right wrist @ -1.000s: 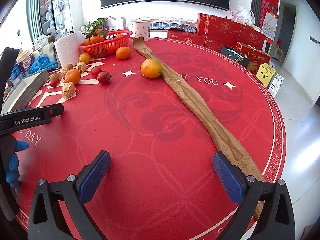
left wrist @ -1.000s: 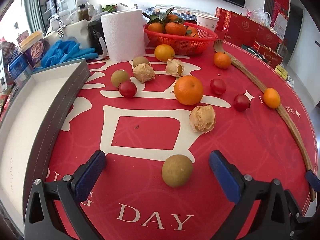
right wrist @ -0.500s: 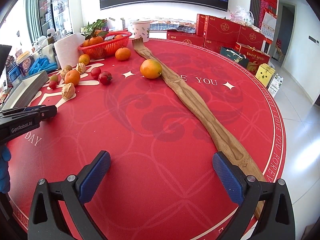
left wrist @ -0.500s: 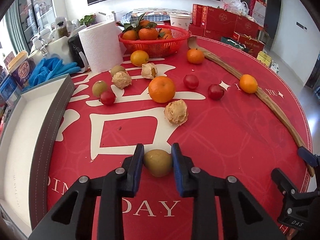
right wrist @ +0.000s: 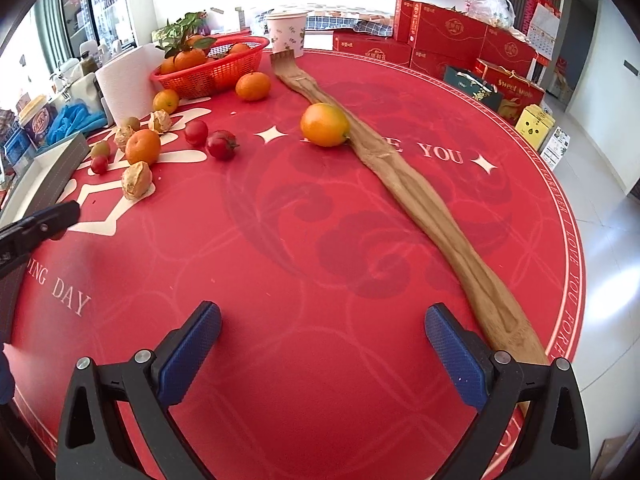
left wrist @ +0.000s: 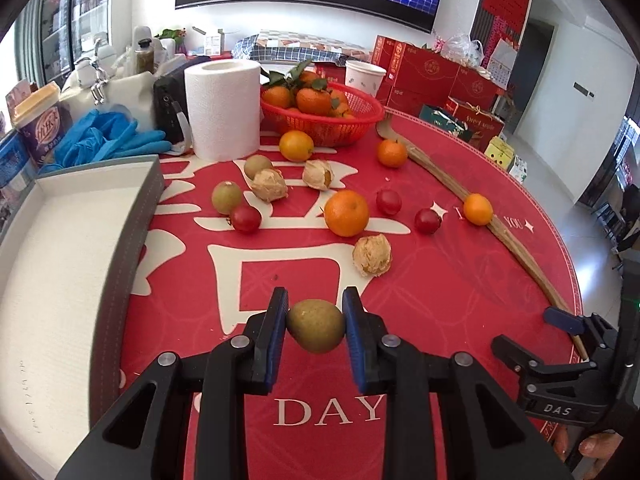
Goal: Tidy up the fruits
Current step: 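Carry the kiwi into the white tray and open the left gripper while the right gripper grasps a physalis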
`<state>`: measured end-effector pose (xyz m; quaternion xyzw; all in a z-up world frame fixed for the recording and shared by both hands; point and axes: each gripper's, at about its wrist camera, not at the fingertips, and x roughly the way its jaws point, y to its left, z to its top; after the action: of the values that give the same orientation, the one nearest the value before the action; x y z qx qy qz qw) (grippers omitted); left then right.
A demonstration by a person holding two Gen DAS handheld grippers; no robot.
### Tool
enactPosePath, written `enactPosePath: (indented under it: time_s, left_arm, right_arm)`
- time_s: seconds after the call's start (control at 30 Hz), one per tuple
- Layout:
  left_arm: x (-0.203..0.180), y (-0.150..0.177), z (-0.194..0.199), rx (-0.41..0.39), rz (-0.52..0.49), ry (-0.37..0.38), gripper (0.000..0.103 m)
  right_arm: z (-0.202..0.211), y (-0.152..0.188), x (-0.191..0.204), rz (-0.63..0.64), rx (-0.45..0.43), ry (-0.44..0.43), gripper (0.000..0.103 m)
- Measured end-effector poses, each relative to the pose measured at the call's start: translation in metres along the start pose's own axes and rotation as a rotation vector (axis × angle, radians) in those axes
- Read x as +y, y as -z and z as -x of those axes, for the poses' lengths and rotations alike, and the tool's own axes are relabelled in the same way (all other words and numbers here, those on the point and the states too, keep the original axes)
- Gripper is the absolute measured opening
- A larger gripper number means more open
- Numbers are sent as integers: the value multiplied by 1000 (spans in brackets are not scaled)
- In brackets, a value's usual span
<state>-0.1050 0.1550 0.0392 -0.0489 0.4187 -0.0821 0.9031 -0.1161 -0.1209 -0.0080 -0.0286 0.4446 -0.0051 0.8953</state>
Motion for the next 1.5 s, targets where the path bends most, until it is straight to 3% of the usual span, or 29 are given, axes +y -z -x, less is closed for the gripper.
enactPosePath:
  time_s: [0.2,0.67,0.73,0.83,0.87,0.9,1.1,1.3,1.5]
  left_arm:
    - [30,-8,18,-43,76,-2,31]
    - [104,3,48,-127,212,-143,31]
    - [112,7,51,-125,227,-149,31]
    - [122,11,52,-119,247,-155,31]
    - [124,12,52,-117,253,-157,31]
    - [127,12,53,-116,259,-154,31]
    - [139,17,58,-126,284,-180,31]
    - [160,21,60,-129,342,-230,31]
    - [179,31,57,-104,398,-263,31]
  right_arm:
    - [-8,-14,25,43,-4,-29,102]
    - [-38,-60,128,194,0,-134,102]
    - [-40,-64,135,192,-17,-126,94]
    - [-35,-70,138,178,-28,-117,52]
    - [-34,-71,137,168,-26,-112,28]
    - [-33,-71,135,149,-18,-107,22]
    - [-16,-74,134,95,-18,-212,22]
    - [22,-86,188,184,-61,-374,22]
    - [22,-88,241,249,-37,-490,22]
